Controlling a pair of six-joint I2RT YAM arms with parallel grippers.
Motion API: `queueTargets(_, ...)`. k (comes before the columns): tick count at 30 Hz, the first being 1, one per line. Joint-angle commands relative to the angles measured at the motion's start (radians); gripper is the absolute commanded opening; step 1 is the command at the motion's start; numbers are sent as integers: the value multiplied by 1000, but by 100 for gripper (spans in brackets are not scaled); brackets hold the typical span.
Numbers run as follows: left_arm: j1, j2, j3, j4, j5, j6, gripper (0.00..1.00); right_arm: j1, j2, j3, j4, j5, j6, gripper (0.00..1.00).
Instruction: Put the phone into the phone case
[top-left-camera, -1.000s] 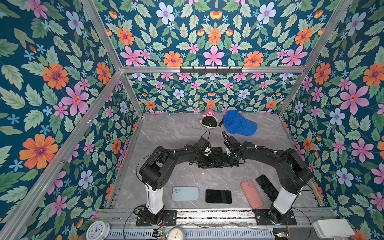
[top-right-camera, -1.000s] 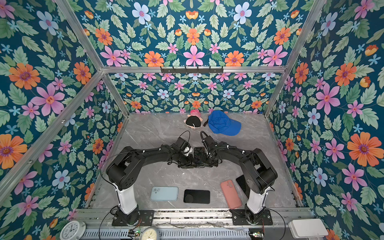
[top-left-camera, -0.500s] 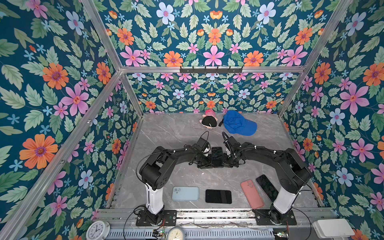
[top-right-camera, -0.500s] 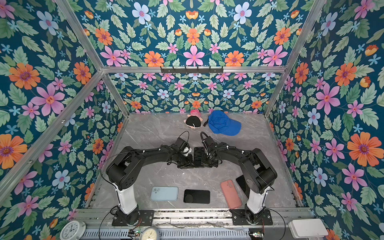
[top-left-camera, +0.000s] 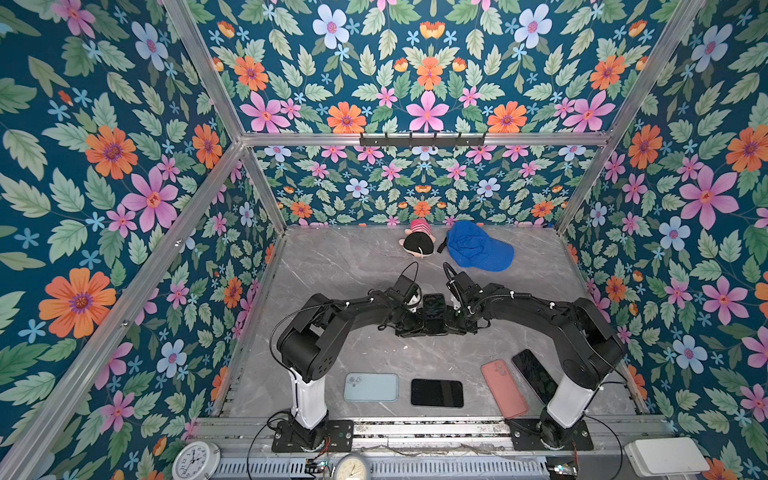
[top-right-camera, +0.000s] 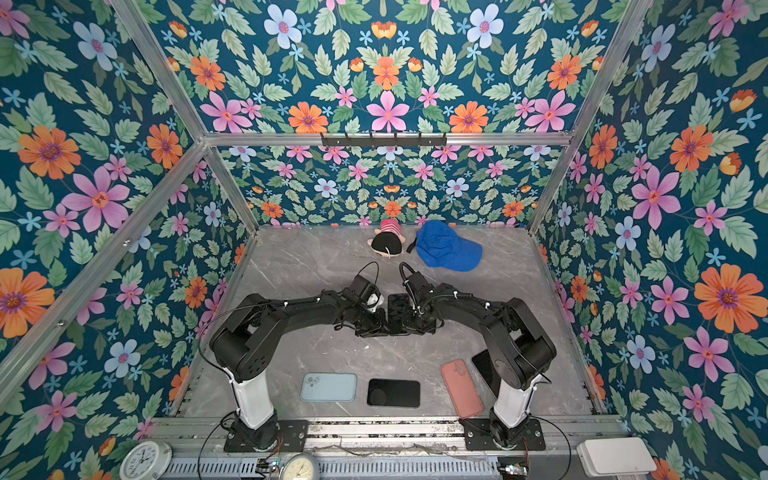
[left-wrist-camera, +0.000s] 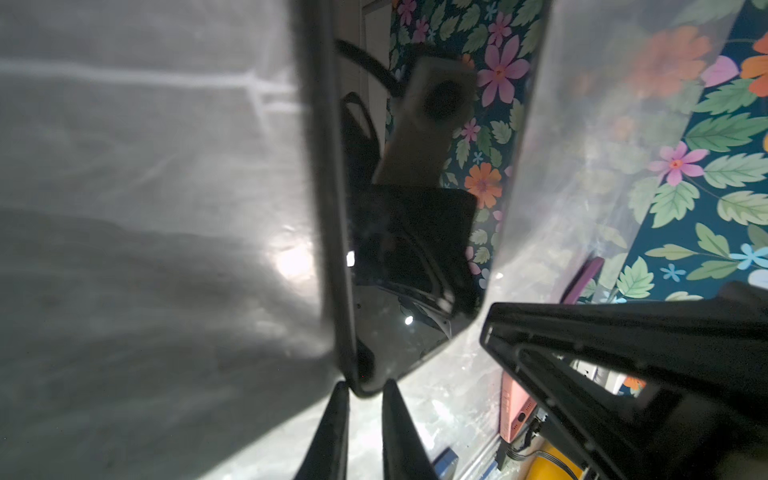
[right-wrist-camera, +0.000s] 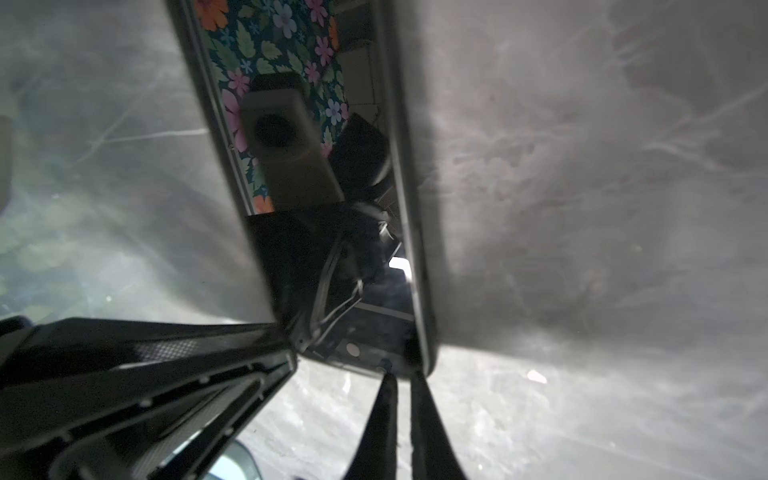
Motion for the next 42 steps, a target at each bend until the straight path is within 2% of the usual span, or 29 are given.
queueTargets(1,3,-19,8,-9,-16,6,22,-7,-12,11,-30,32,-23,17)
queueTargets(10,14,-11,9,-6,-14,3,29,-17,17,17,-8,-2,-35,36)
queueTargets(14,14,6,12,14,3,-9,29,-20,29,24,-3,-17,-37,38)
queueTargets(24,14,39,16,47,36,-23,29,-22,55,27,13,-44,-40,35)
queueTargets(42,14,50,8,67,50,-27,27,-22,67,13,39,-62,-29,19)
